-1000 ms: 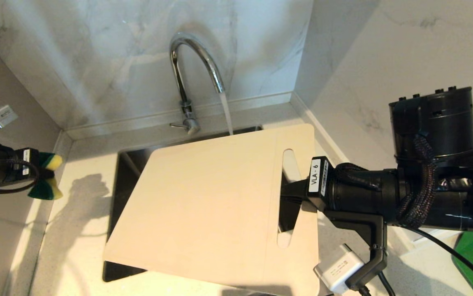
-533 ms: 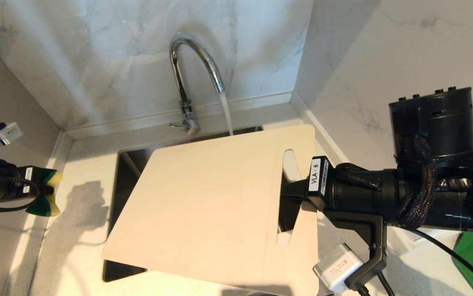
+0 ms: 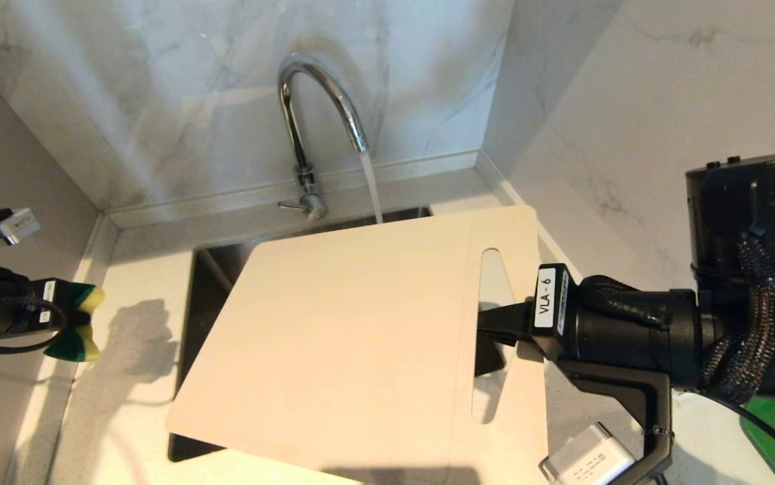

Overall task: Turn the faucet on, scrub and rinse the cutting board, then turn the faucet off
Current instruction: Put down the cutting board

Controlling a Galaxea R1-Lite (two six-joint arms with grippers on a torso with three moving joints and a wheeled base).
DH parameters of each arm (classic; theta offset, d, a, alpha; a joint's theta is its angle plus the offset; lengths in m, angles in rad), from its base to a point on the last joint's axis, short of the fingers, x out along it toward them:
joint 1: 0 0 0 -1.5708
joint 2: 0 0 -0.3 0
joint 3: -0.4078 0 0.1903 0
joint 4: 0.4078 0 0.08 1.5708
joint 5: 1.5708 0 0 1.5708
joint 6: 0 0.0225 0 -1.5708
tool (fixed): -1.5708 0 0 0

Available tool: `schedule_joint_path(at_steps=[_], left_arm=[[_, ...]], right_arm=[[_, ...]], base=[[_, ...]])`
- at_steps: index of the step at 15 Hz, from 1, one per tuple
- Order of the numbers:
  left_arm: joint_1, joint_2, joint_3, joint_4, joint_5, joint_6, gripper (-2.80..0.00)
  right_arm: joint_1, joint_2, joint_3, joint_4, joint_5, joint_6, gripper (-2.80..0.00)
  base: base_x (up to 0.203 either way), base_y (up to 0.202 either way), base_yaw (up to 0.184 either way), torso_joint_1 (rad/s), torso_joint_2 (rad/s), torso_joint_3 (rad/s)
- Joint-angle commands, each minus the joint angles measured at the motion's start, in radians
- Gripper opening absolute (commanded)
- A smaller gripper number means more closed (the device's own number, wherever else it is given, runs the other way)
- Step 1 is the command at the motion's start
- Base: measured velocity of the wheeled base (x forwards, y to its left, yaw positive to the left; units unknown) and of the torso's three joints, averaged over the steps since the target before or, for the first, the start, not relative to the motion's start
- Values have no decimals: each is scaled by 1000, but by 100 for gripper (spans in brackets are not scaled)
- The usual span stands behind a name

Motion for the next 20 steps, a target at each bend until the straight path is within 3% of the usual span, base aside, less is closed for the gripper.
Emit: schedule_joint_path(at_steps=[1, 7, 11, 14, 16, 18, 20], left_arm=[[0, 4, -1, 3, -3, -3, -280], [-1, 11, 1, 3, -7, -6, -280], [0, 15, 1, 3, -24, -6, -280], [0, 32, 1, 3, -24, -7, -280], [0, 37, 1, 3, -24, -7, -280], [0, 44, 1, 1, -26, -7, -280], [0, 58, -1, -1, -26, -7, -280]], right_arm=[[0, -53, 21, -1, 1, 5, -280], [0, -184, 110, -1, -90, 33, -280], [0, -265, 165, 1, -235, 194, -280], [-1, -274, 185, 2, -285, 234, -280], [-1, -291, 217, -1, -358, 341, -280], [-1, -311, 224, -2, -460, 381, -280], [-1, -310, 220, -8, -494, 385, -280]], base=[[0, 0, 0, 0, 0, 0], [0, 0, 0, 0, 0, 0], [0, 0, 0, 0, 0, 0], [0, 0, 0, 0, 0, 0], [0, 0, 0, 0, 0, 0], [0, 0, 0, 0, 0, 0], [0, 0, 0, 0, 0, 0]])
